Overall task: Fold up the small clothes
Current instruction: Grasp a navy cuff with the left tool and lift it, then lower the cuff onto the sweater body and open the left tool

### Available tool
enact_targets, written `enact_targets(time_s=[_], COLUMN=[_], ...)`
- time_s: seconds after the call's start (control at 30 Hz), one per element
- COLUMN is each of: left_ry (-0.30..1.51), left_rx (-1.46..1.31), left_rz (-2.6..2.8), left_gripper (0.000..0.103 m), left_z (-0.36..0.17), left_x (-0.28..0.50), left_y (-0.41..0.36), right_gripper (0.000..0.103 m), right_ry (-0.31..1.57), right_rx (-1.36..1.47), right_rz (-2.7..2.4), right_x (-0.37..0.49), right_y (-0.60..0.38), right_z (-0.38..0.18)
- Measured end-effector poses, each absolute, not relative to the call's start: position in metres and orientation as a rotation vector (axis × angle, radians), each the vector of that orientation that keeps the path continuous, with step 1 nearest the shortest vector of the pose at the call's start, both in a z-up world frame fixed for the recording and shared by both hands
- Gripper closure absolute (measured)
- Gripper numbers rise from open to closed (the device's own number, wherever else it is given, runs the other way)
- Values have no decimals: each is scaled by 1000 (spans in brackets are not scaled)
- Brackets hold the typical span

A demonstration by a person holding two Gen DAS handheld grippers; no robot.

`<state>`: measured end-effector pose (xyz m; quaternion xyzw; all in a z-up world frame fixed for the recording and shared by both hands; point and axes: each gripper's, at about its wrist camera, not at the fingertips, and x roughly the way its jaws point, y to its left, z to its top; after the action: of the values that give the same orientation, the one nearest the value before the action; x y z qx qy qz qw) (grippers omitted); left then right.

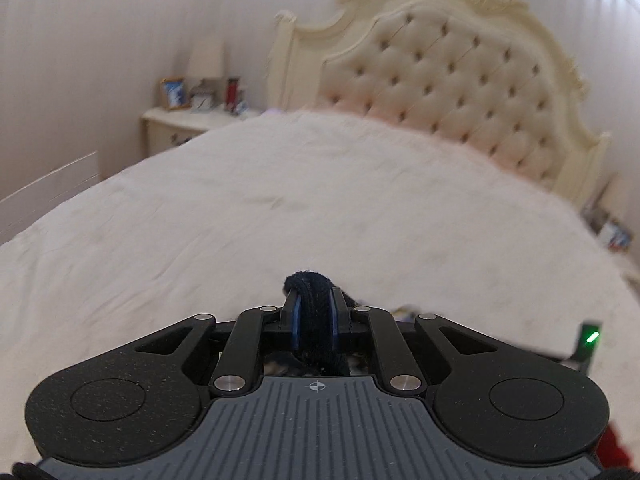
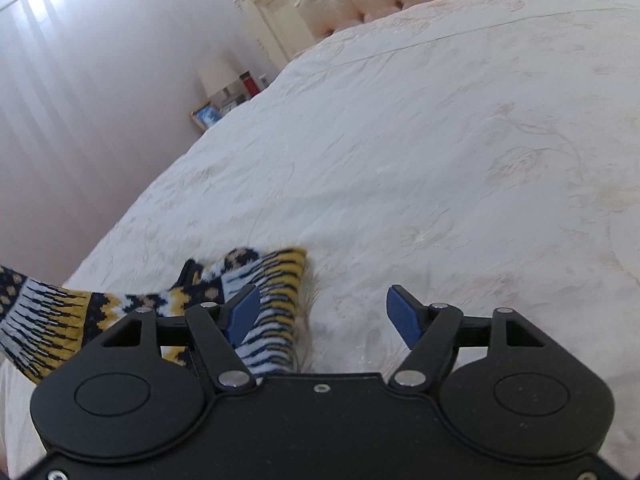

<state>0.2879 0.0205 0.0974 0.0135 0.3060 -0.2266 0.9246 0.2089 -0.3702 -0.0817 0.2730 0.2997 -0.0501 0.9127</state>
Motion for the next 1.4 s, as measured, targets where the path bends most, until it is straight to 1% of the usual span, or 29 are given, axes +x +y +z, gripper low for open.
enact_targets(time_s=[0.4, 0.5, 0.53, 0.7, 0.73, 0.87, 0.97, 1.0, 1.03, 1.1, 1.27, 1.4], left_ry=[841, 878, 889, 896, 898, 858, 795, 768, 746, 731, 792, 795], left_rx=[245, 290, 304, 440, 451, 417, 348, 327, 304, 254, 172, 107], left_rz=[-303, -277, -272, -184, -156, -55, -53, -66, -87, -144, -221, -200], left_gripper=[90, 89, 87, 85, 82, 81, 77, 74, 69, 64, 62, 52], left_z=[2, -18, -24, -47, -49, -48, -37, -33, -30, -30, -57, -82], left_x=[310, 318, 319, 327, 330, 333, 322, 316, 310, 303, 301, 304], left_y=[72, 79, 81, 83, 85, 97, 93, 90, 86, 76, 56, 56], right_gripper=[29, 28, 25, 25, 24, 24, 24, 24, 24, 24, 24, 24], right_ry=[762, 785, 790, 806, 807, 811, 812, 812, 812, 813, 817, 806], right_rx=[348, 330, 328, 322, 323, 315, 314, 314, 314, 308, 304, 337], right_rz=[-48, -36, -34, -34, -34, -36, -36, -36, -37, -37, -44, -41], right_x=[226, 228, 229, 230, 231, 233, 234, 234, 234, 233, 232, 232], right_y=[-334, -329, -328, -328, -328, -326, -326, -326, -326, -325, -328, -332], right_z=[-93, -96, -97, -100, -100, -100, -101, -101, -101, -101, -103, -104])
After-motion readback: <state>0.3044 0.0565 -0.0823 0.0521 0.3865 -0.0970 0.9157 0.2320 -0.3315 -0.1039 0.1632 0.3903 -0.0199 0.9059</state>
